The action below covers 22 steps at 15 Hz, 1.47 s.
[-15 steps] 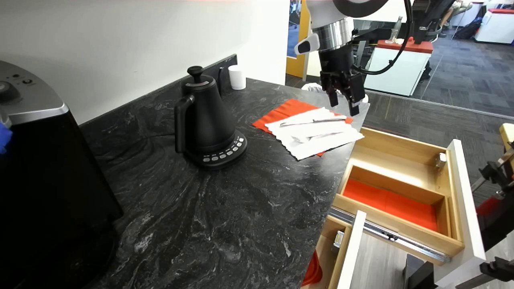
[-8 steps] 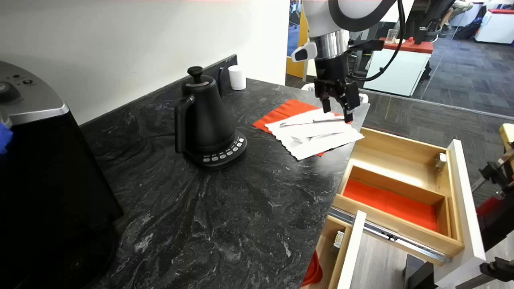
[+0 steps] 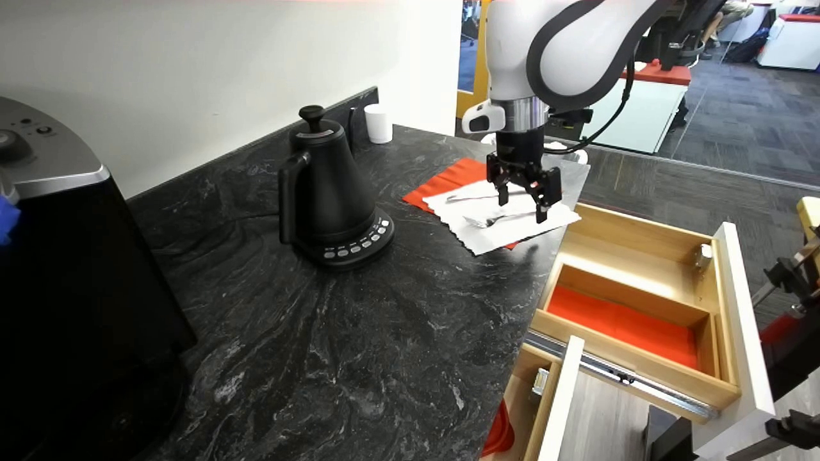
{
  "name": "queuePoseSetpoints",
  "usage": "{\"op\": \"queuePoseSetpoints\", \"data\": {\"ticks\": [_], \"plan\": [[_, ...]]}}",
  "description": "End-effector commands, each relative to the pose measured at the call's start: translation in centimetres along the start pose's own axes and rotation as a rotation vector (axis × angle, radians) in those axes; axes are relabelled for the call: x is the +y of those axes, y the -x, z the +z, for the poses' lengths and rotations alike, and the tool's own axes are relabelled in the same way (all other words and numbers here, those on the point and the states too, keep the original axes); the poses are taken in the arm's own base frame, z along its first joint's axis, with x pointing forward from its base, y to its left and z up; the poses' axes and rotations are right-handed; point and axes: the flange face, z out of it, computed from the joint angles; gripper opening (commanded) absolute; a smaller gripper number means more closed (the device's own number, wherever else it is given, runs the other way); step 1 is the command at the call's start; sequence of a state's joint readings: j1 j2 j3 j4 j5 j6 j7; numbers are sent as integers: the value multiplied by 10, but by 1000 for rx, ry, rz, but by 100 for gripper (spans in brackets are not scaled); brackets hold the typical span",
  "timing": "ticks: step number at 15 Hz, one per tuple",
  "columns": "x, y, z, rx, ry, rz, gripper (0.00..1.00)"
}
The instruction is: Put the fork and knife in the left segment of the open drawer
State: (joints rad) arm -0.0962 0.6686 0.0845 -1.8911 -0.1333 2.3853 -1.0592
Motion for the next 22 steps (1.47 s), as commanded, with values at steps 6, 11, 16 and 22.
{"op": "queuePoseSetpoints", "data": {"ticks": [6, 11, 16, 22], "plan": [[-6, 10, 7, 18, 137, -120, 100], [-7, 15, 10, 18, 190, -145, 100], [-6, 15, 10, 38, 224, -151, 100], [-15, 16, 9, 75, 255, -152, 74]]}}
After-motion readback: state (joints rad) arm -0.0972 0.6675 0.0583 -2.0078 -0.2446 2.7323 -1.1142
